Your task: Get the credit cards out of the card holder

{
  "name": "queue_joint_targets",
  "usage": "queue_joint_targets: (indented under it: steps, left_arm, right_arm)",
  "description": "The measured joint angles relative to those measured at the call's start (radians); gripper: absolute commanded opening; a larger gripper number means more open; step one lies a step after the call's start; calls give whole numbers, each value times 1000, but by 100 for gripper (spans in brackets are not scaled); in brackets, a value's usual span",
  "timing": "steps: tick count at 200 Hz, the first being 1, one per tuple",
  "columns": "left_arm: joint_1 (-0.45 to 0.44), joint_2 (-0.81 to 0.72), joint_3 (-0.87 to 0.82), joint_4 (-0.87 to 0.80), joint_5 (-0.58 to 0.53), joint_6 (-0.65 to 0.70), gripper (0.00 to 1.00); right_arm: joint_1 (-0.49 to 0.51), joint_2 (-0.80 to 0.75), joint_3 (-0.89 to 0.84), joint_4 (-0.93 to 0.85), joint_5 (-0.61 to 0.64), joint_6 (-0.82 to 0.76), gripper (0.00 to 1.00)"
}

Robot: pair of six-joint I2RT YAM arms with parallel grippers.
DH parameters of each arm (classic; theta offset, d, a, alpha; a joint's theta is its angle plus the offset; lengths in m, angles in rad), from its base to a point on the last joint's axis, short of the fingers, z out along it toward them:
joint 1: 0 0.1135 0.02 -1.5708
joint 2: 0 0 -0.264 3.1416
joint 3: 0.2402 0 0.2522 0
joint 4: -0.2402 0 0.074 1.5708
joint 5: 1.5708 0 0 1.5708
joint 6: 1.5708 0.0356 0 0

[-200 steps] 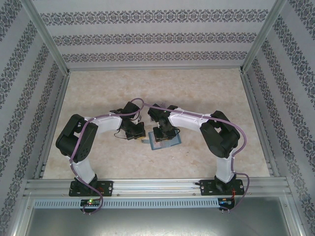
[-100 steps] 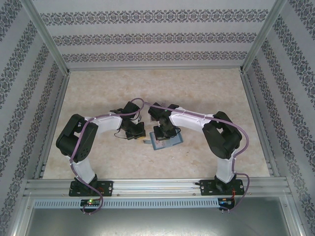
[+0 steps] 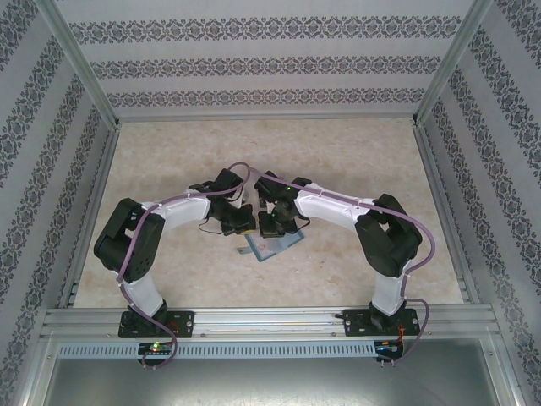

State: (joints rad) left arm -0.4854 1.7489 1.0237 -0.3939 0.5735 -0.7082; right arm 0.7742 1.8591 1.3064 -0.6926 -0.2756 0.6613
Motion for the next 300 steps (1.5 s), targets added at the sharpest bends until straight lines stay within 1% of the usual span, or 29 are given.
queue_joint_targets:
  steps: [61, 118, 151, 189, 238, 300]
  left_arm:
    - [-14, 0, 0, -32, 3, 0, 0]
    - [-34, 21, 7, -41, 3, 0, 0]
    - [-58, 67, 43, -44, 4, 0, 0]
    - [-84, 105, 69, -44, 13, 0, 0]
    - [-85, 107, 72, -45, 15, 0, 0]
    - [-85, 108, 72, -44, 15, 0, 0]
  right_arm:
    - [-12, -39, -58, 146, -93, 98, 2]
    - [-86, -128, -177, 224, -101, 175, 2]
    - [-91, -149, -230, 256, -103, 205, 2]
    - [-92, -148, -235, 251, -101, 199, 6]
    - [-92, -150, -235, 162, -41, 140, 12]
    - [-111, -161, -235, 59, 37, 71, 13]
